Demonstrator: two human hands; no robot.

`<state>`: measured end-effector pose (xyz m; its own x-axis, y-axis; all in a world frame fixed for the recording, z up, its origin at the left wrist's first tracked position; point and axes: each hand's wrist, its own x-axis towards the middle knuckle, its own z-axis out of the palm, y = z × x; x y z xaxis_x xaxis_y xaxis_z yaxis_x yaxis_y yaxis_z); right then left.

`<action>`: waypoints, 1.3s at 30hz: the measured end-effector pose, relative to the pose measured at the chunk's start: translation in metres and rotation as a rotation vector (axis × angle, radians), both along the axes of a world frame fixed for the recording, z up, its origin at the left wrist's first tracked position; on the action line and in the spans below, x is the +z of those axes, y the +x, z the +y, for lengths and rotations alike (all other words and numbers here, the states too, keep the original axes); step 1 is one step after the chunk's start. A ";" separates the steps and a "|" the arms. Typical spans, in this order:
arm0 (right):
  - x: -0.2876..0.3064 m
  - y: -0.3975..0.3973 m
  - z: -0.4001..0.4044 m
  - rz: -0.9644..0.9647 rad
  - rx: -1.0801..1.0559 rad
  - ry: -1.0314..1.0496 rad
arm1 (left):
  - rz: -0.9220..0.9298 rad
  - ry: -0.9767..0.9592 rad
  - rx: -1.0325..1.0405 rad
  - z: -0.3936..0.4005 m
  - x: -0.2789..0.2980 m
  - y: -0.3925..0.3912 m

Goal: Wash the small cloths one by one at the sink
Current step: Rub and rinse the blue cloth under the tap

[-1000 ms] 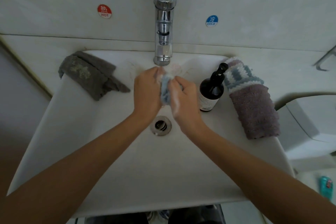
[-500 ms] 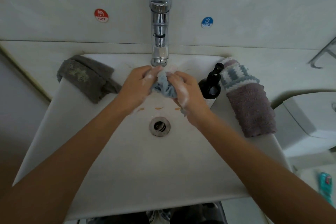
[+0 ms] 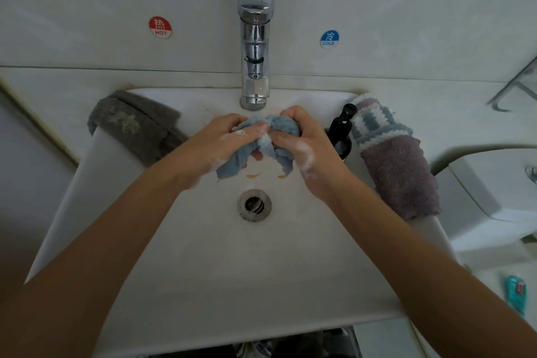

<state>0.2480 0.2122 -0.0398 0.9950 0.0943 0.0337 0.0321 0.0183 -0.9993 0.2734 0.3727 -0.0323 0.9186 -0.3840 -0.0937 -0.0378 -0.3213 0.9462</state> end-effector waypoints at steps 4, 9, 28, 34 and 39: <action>0.000 0.004 -0.003 -0.004 0.009 -0.001 | 0.005 -0.076 0.085 0.004 0.001 0.003; 0.005 0.004 -0.010 0.040 0.096 -0.068 | 0.035 -0.093 0.115 0.013 0.007 0.005; 0.005 0.005 -0.011 0.204 -0.003 -0.002 | -0.015 0.225 -0.040 0.027 0.015 0.002; 0.001 0.004 -0.002 0.001 -0.108 0.054 | 0.062 0.228 0.069 0.022 0.013 0.001; -0.005 0.003 0.005 -0.054 -0.204 -0.010 | -0.028 0.051 0.187 0.017 0.001 0.004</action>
<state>0.2512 0.2172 -0.0446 0.9903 -0.1086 0.0871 0.0872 -0.0035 -0.9962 0.2772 0.3892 -0.0311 0.9759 -0.2021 -0.0825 0.0012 -0.3728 0.9279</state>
